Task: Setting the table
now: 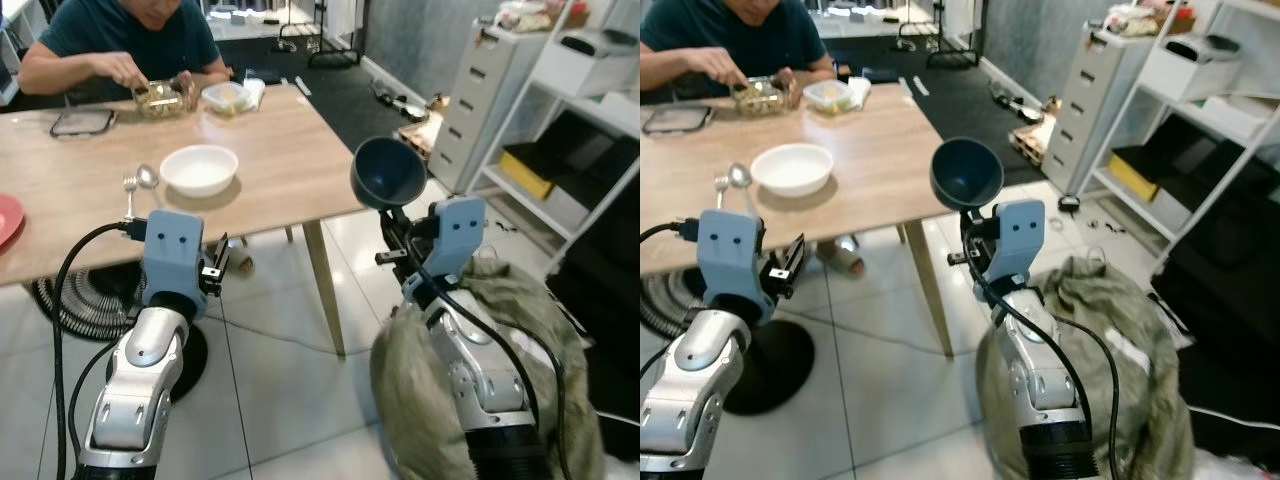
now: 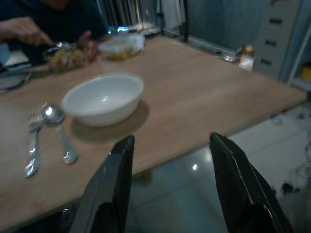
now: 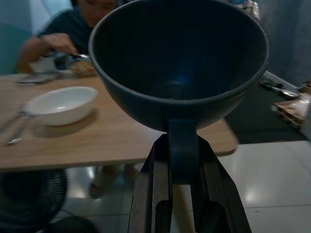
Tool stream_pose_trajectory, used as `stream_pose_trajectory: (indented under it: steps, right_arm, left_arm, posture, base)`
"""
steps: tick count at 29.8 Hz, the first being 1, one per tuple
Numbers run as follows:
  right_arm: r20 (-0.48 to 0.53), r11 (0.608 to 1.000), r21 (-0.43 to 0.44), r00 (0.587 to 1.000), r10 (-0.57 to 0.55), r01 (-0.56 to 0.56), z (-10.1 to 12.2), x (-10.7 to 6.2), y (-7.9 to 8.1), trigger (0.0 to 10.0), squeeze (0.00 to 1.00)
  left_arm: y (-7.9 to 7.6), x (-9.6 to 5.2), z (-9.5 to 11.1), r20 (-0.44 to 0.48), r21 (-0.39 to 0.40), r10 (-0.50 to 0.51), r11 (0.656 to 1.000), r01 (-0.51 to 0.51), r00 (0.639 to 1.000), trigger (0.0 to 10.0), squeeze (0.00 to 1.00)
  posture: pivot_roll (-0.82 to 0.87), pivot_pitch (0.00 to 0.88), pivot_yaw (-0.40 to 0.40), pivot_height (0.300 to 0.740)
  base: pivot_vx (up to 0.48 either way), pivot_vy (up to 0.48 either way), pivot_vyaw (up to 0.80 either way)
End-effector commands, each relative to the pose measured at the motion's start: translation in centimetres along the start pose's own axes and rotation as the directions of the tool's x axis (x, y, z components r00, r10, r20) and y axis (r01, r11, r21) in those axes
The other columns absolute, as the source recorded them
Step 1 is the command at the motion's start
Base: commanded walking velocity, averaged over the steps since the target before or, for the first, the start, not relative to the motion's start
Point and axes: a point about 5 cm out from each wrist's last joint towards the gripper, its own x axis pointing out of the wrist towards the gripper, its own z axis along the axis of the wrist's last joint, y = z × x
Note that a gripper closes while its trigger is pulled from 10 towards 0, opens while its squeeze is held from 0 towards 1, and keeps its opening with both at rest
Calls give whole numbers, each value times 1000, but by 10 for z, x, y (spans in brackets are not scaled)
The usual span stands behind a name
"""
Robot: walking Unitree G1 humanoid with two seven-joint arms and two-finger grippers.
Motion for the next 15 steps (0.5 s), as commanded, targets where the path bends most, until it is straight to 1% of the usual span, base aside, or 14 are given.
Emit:
stream_pose_trajectory:
  steps: [1,7,15]
  right_arm:
    - [17,1000,-2,1000,14,-14,3,2,3,10000,0]
    - [16,1000,-5,999,29,-29,3,3,6,10000,0]
    - [27,998,40,998,56,-57,5,8,12,10000,0]
  left_arm:
    - [5,-2,-4,-12,10,18,1000,-18,1000,10000,0]
    - [5,-2,-4,-10,10,17,1000,-17,1000,10000,0]
    - [5,-1,-3,-6,13,19,1000,-19,1000,10000,0]
  posture:
    - [62,0,50,740]
    - [66,0,50,740]
    - [75,0,47,740]
  base:
    - [480,0,0]
    - [480,0,0]
    - [480,0,0]
